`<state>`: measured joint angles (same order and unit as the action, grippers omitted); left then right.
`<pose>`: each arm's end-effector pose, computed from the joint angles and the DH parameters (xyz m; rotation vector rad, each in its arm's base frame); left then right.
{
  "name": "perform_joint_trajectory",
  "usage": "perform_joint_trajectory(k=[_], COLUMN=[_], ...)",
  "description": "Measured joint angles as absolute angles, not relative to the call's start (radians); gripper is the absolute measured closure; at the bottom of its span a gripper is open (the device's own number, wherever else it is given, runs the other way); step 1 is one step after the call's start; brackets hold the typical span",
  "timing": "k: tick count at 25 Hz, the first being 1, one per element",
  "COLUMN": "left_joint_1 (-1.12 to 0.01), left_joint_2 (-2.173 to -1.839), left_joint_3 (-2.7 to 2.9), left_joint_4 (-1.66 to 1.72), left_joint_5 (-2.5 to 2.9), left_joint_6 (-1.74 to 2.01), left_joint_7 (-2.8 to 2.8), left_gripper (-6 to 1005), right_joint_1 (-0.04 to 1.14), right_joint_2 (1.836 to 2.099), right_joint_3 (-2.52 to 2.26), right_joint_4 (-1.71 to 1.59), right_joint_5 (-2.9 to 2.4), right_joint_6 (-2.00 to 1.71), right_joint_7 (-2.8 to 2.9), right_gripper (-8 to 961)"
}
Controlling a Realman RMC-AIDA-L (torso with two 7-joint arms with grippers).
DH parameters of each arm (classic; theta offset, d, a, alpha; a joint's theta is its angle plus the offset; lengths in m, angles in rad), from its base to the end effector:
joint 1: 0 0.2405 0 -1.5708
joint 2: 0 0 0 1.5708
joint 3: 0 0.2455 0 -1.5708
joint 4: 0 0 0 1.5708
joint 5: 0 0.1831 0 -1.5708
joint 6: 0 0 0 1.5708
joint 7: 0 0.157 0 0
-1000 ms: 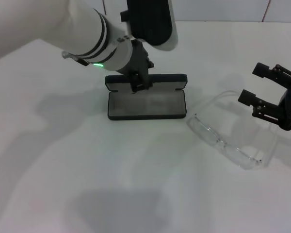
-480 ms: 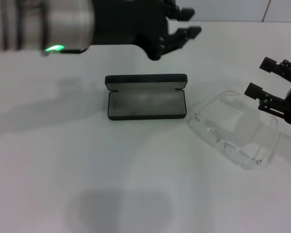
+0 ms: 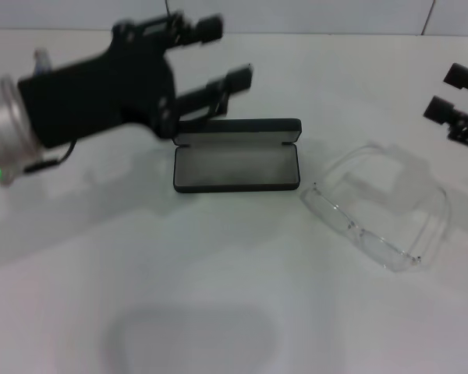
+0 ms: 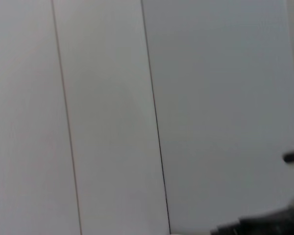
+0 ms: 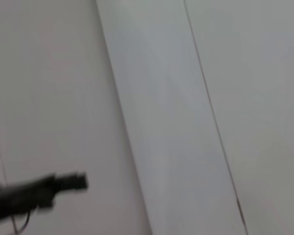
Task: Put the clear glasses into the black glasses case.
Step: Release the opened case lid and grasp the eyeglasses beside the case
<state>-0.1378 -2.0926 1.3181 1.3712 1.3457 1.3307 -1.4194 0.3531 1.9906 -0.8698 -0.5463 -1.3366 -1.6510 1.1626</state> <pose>-0.1414 0.2749 0.0365 -2.5120 -0.0812 -0.9780 0.2385 0.2900 0.0530 -2.3358 0.4484 1.1918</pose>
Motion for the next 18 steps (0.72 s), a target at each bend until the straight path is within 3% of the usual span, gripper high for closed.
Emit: perform_joint_trajectory(k=[3,8,9,12,13,14,18], left_joint_1=[-0.097,-0.093,-0.095,-0.094,-0.094,-0.095,-0.108], left_joint_2=[-2.092,-2.088,-2.088,-2.088,-2.087,-2.087,-2.085], left_joint_3=[1.316,1.258,1.234,1.18,1.169,1.164,1.158], left_joint_4=[1.31,1.111,1.061,0.993,0.982,0.977,0.975], left_joint_5=[1.3,1.178,1.153,1.133,1.135,1.139,1.217], left_joint_6=[1.377,1.507,1.544,1.601,1.609,1.612,1.62], left_joint_7=[-1.368,-1.24,-1.21,-1.187,-1.186,-1.186,-1.183], left_gripper=[465,419,460,583,624,665,727], right_joint_1=[0.359,0.38,0.412,0.505,0.505,0.588,0.677], right_joint_2=[1.954,1.89,1.868,1.843,1.843,1.841,1.848], right_joint_3=[-0.873,-0.868,-0.872,-0.878,-0.878,-0.876,-0.88], right_joint_4=[-0.68,-0.924,-0.982,-1.073,-1.073,-1.148,-1.222], right_joint_5=[-1.381,-1.547,-1.619,-1.806,-1.806,-1.953,-2.088], right_joint_6=[-1.648,-1.613,-1.621,-1.692,-1.692,-1.764,-1.835], right_joint_7=[1.361,1.726,1.844,2.052,2.052,2.176,2.273], right_gripper=[169,169,169,169,169,170,172])
